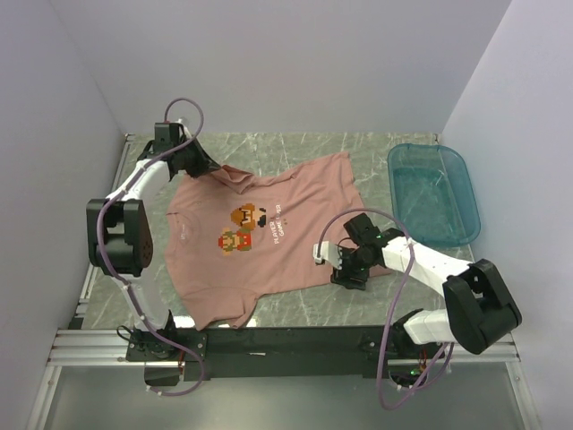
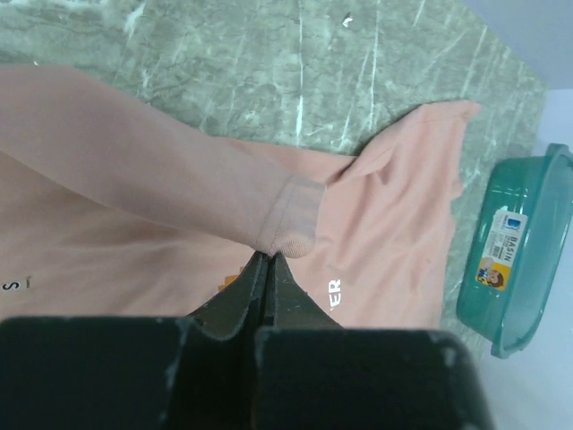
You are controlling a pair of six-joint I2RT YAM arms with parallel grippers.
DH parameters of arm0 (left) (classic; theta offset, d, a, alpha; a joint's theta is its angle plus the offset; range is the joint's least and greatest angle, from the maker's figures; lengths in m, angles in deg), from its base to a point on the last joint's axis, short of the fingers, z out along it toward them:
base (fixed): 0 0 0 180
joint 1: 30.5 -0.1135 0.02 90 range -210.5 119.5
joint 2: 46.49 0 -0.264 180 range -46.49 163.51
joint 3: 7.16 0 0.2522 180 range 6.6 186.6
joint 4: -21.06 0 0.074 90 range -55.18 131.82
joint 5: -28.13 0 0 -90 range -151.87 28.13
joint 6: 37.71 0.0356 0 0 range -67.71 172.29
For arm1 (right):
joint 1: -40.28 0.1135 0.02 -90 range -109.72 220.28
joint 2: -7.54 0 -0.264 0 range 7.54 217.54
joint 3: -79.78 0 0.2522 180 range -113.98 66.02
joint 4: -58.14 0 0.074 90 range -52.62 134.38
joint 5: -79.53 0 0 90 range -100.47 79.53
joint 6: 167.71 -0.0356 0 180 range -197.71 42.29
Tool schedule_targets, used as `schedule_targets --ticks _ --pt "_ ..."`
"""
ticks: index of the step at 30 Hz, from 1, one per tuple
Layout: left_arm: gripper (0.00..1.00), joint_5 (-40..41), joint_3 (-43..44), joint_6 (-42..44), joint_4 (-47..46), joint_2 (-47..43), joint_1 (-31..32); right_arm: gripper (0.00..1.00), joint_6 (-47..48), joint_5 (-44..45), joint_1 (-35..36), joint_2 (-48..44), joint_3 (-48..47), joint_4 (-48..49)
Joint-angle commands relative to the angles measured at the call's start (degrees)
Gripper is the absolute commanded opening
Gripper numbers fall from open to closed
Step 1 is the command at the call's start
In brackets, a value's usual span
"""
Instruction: Fold and stack the t-shirts
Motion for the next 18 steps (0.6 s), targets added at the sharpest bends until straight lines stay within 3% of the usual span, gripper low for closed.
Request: schedule_targets --ticks 1,5,9,12,16,18 --pt "0.0 -2.2 -0.8 1.5 -1.7 -3.8 -0.6 0.66 -0.8 6.8 1.5 0.4 1.1 4.8" --pt "0.0 -2.4 -1.8 1.7 -2.1 -4.7 -1.0 0.58 -1.2 10.3 2.7 2.6 1.9 6.6" --pt "0.0 -3.8 -3.4 0.4 -3.9 -5.6 -1.4 0.37 -1.6 10.8 3.1 4.1 1.4 5.8" --pt "0.0 -4.3 -3.6 -0.2 -4.5 -6.1 -2.7 0.14 -0.8 9.4 3.4 3.3 1.4 3.6" --pt "0.0 -5.5 -4.3 -1.2 -5.5 -6.4 -3.9 0.09 2.7 6.5 4.3 -1.9 3.7 -1.4" --pt "0.0 -6.2 -4.7 -1.5 -6.0 -6.5 -4.2 0.06 3.5 6.9 5.0 -9.0 7.0 -2.9"
